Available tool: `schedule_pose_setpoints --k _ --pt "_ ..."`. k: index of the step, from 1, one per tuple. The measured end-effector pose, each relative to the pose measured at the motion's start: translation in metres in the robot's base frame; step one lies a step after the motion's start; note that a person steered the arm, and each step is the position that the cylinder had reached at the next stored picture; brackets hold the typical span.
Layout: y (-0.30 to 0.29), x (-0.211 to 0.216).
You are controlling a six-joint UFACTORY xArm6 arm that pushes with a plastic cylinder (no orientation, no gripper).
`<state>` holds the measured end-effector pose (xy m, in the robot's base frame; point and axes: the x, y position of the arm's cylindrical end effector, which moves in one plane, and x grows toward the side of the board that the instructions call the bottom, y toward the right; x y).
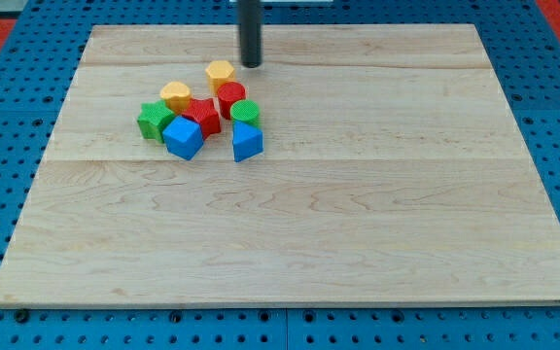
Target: Push the yellow hexagon to the top of the red star
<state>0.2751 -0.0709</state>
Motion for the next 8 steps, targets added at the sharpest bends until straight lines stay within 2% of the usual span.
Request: schedule_pose_setpoints --k 2,4,5,6,7,8 --pt "-0.01 0.028" --pt "-0.011 0.035" --pt "0.009 0.028" --pt "0.111 0.008" --pt "0.182 0.052" --pt "0.165 0.107"
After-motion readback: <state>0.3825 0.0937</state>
